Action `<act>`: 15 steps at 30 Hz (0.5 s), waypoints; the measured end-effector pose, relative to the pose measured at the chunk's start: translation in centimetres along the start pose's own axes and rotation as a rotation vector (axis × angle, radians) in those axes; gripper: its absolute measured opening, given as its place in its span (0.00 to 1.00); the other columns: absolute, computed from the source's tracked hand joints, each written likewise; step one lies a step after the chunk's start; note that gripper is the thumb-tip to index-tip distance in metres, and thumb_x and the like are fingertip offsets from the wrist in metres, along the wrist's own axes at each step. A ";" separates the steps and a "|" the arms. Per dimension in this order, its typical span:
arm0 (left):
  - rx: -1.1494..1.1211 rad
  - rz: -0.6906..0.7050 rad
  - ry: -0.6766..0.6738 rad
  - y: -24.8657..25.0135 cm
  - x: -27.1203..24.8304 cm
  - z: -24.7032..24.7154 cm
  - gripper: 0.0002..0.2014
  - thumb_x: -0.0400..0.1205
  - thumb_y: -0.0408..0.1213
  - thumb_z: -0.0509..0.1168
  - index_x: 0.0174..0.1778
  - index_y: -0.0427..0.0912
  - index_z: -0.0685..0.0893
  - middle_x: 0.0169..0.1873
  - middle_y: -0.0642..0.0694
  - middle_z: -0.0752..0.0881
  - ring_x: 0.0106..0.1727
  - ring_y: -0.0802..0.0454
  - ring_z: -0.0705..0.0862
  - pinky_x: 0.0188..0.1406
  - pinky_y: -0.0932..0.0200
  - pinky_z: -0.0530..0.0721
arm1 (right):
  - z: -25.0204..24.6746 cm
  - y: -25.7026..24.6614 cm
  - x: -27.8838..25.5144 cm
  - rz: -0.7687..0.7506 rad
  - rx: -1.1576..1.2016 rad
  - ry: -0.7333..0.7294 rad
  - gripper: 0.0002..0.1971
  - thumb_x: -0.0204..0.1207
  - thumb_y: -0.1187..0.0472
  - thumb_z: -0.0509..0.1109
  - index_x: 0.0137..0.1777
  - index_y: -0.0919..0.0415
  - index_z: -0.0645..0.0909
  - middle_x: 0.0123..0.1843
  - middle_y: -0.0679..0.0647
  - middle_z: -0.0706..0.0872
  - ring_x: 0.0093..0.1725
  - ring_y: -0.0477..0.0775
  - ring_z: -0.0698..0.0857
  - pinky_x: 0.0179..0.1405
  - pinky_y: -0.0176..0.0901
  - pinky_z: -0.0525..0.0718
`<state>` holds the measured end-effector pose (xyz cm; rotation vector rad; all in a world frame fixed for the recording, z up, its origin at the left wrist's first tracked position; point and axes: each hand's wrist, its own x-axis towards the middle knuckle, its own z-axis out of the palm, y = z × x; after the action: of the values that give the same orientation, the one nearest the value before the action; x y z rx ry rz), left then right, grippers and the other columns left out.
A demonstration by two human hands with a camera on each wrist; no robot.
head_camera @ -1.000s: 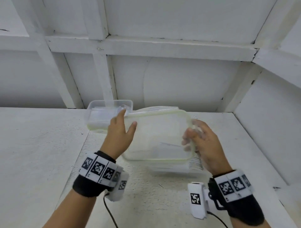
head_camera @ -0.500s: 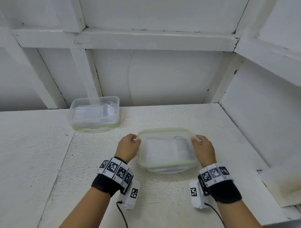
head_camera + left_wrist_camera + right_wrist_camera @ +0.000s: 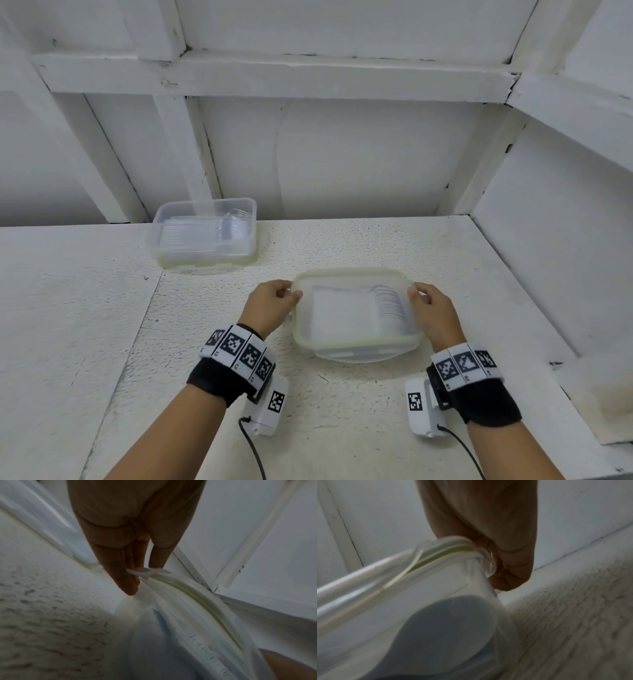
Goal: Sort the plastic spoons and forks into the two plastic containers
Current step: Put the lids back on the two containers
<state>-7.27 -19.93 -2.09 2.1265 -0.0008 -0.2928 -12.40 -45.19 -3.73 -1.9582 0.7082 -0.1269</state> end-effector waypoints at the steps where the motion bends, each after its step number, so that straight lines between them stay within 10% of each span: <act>1: -0.054 -0.016 0.002 0.0 0.0 0.0 0.13 0.82 0.38 0.64 0.61 0.39 0.84 0.44 0.44 0.86 0.40 0.49 0.82 0.45 0.54 0.81 | -0.1 0.0 0.0 0.000 0.003 -0.009 0.19 0.83 0.55 0.60 0.71 0.61 0.75 0.66 0.61 0.81 0.64 0.60 0.79 0.67 0.57 0.77; 15: -0.214 -0.110 -0.064 1.0 0.4 -0.4 0.16 0.82 0.35 0.65 0.66 0.40 0.78 0.37 0.48 0.82 0.35 0.52 0.81 0.44 0.50 0.85 | -0.6 0.1 0.0 -0.050 0.006 0.003 0.18 0.81 0.58 0.64 0.70 0.61 0.76 0.64 0.62 0.82 0.63 0.58 0.80 0.62 0.47 0.76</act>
<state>-6.66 -20.20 -1.13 1.9075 0.1064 -0.4079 -12.66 -45.72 -3.47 -1.9709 0.6610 -0.1626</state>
